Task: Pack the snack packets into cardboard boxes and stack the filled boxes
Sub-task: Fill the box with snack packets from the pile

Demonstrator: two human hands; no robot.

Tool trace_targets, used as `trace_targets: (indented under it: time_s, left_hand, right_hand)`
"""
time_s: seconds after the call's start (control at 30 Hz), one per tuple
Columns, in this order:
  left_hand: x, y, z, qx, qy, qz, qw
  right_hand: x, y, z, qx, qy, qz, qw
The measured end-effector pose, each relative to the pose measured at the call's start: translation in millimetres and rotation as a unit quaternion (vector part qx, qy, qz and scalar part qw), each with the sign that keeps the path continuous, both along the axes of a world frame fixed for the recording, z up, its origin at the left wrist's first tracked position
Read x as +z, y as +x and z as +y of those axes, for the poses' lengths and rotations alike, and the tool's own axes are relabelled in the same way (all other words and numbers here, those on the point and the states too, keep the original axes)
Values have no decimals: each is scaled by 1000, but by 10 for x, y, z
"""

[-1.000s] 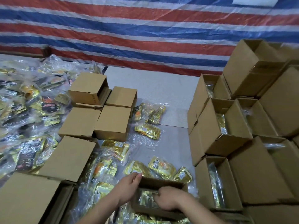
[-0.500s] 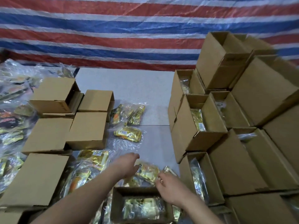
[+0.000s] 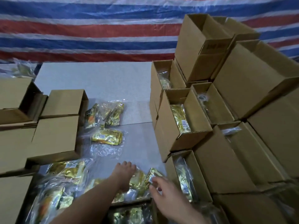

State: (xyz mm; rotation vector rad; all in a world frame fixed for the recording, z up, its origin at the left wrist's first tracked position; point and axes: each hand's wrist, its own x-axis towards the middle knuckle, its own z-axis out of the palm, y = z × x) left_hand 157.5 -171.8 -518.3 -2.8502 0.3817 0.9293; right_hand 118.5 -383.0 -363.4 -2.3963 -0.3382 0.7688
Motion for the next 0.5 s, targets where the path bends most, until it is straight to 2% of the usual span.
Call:
trace_targets:
  time_s: [0.17,0.33,0.4,0.5]
  left_hand:
    - [121,28,96,96,-61,9,993]
    - [702,35,370,214,-140,18,967]
    - [1041,-1,456,298,-225,10,928]
    - [1579,-83,560,407,-403,-1,820]
  right_hand:
    - [-67,29,28,-4,14,18,1000]
    - [-150,107,64,-47,31,11,998]
    - [-126,141,121,-97,53,22,994]
    - [60,214,322,-192,140,92,967]
